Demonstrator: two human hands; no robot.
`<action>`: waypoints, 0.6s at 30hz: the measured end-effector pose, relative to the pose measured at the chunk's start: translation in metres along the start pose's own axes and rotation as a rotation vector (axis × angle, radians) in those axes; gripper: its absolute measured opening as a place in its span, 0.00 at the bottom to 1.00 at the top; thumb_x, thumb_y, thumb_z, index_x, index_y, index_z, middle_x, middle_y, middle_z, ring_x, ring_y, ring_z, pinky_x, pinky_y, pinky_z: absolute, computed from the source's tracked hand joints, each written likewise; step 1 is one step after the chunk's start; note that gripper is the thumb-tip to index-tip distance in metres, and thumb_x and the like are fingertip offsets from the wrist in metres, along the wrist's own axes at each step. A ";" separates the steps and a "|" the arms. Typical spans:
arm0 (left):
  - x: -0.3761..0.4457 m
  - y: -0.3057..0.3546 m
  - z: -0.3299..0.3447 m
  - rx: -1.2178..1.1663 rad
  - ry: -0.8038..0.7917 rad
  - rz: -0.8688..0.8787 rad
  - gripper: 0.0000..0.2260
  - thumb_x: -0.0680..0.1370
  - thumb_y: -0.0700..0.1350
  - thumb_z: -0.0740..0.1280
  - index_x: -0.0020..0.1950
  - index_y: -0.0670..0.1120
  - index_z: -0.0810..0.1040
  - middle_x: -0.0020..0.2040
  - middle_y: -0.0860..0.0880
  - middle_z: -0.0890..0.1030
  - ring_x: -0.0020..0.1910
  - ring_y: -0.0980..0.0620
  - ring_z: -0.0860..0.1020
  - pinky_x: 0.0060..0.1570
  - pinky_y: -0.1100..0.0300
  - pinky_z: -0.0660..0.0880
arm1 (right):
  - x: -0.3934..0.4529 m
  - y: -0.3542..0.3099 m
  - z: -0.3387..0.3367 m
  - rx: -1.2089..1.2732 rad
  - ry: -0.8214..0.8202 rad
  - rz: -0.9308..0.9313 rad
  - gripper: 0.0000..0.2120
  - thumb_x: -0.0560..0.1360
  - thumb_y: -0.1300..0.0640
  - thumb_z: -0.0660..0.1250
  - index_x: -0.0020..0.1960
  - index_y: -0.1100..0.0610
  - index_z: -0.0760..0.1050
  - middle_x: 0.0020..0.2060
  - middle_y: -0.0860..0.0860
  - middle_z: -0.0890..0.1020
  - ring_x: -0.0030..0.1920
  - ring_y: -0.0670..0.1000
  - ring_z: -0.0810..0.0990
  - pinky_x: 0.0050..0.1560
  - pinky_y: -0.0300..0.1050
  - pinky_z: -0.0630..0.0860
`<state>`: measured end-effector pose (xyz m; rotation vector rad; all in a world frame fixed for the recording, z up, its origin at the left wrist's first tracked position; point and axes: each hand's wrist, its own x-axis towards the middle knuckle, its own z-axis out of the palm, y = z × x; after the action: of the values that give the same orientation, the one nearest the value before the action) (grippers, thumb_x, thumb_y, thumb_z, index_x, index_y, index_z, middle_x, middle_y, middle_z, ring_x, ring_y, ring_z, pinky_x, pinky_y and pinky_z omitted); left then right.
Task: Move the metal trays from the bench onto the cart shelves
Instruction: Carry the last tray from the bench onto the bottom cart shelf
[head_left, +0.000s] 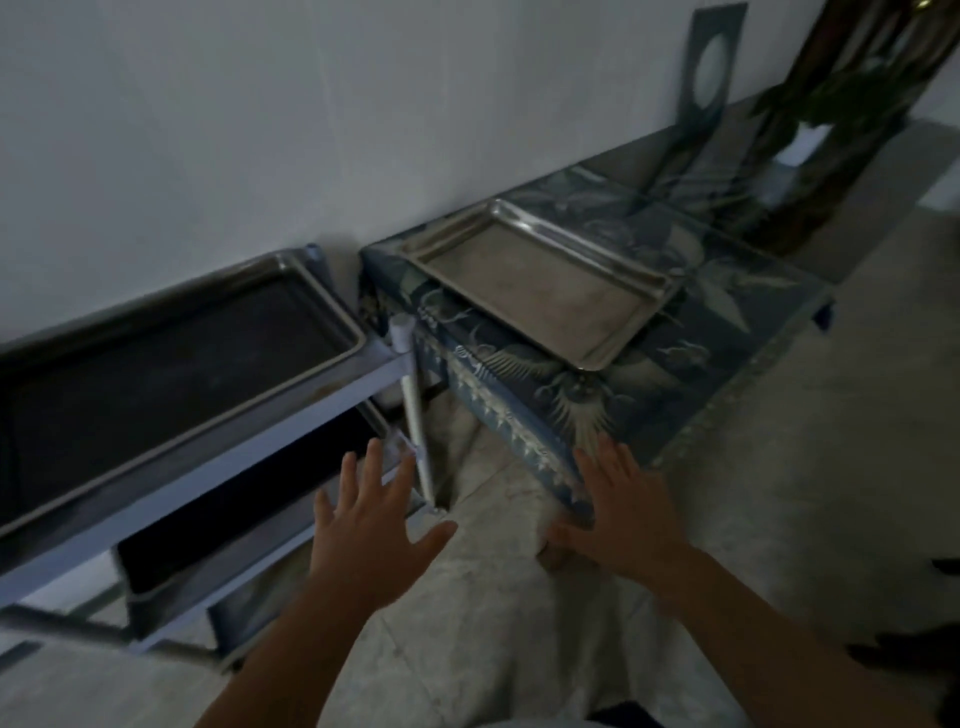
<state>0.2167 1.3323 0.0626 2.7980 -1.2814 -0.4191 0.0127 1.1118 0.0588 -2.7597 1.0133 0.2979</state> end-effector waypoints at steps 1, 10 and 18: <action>0.004 0.016 -0.001 0.000 0.005 0.027 0.51 0.62 0.81 0.30 0.82 0.59 0.39 0.82 0.47 0.33 0.80 0.41 0.34 0.76 0.34 0.47 | -0.003 0.016 0.001 -0.025 0.009 0.017 0.59 0.58 0.15 0.38 0.80 0.47 0.40 0.80 0.52 0.38 0.79 0.56 0.40 0.75 0.63 0.51; 0.066 0.195 0.004 0.048 0.037 0.149 0.50 0.63 0.81 0.32 0.82 0.59 0.39 0.82 0.46 0.35 0.81 0.40 0.37 0.77 0.35 0.48 | 0.004 0.189 0.007 0.082 0.084 0.098 0.57 0.59 0.13 0.41 0.79 0.42 0.35 0.78 0.48 0.33 0.79 0.53 0.37 0.74 0.66 0.49; 0.113 0.309 0.028 0.038 0.021 0.158 0.52 0.61 0.82 0.29 0.81 0.58 0.37 0.82 0.47 0.34 0.80 0.43 0.36 0.76 0.35 0.47 | 0.009 0.327 0.005 0.050 0.039 0.182 0.57 0.57 0.13 0.39 0.77 0.42 0.33 0.75 0.45 0.28 0.76 0.49 0.31 0.73 0.67 0.44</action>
<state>0.0522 1.0461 0.0542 2.6973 -1.5072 -0.3603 -0.1948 0.8624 0.0178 -2.6426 1.2671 0.2416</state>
